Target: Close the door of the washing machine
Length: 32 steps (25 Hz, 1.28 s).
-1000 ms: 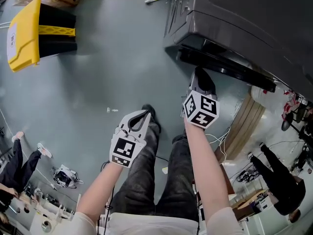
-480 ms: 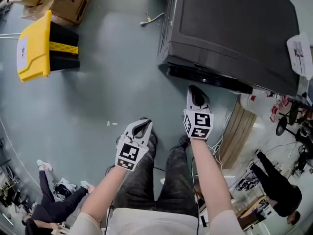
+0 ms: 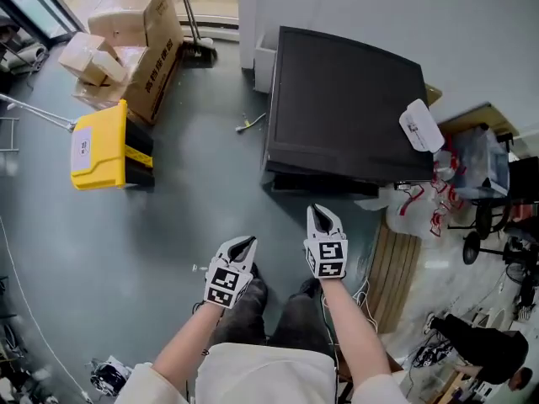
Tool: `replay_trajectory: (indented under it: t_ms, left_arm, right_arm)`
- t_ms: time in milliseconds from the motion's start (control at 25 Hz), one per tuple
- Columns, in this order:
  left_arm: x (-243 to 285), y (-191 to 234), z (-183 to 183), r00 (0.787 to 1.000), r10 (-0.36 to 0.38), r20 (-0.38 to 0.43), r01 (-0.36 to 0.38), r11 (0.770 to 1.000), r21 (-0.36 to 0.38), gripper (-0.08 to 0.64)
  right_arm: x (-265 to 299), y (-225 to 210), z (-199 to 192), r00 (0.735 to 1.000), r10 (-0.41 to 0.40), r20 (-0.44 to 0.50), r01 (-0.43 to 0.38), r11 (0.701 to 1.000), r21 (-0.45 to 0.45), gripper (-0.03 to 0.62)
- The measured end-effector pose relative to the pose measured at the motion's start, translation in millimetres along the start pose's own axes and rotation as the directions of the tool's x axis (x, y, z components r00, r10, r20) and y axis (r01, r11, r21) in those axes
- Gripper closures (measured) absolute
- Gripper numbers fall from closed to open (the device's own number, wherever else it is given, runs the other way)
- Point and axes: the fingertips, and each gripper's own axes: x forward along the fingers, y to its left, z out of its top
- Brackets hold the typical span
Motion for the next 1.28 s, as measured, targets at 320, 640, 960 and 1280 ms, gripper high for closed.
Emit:
replay_trajectory:
  t_ms: [320,640,960,1280]
  left_arm:
    - [-59.6,-36.6,68.1,0.997,-0.017,0.074,0.014,0.999,0.040,0.551]
    - [-102.2,-83.5,115.3,0.989,-0.062,0.133,0.049,0.994,0.095,0.551]
    - [-115.3,-129.3,167.2,0.977,-0.059,0.206,0.033,0.991,0.126,0.551]
    - [-142.4,-162.2,225.9,0.954,-0.045,0.295,-0.003,0.987,0.160,0.551]
  right_arm:
    - [-90.9,21.6,63.2,0.998,0.036,0.051,-0.034,0.999,-0.033,0.561]
    - [-182.2,24.6,96.9,0.990,0.020,0.141,-0.024,0.999,0.030,0.561]
    - [-241.9,-14.3,136.0,0.976,0.023,0.215,-0.029,0.999,0.021,0.561]
    - [-300.1,-52.6,181.3,0.956,0.026,0.292,-0.030,1.000,0.008,0.561]
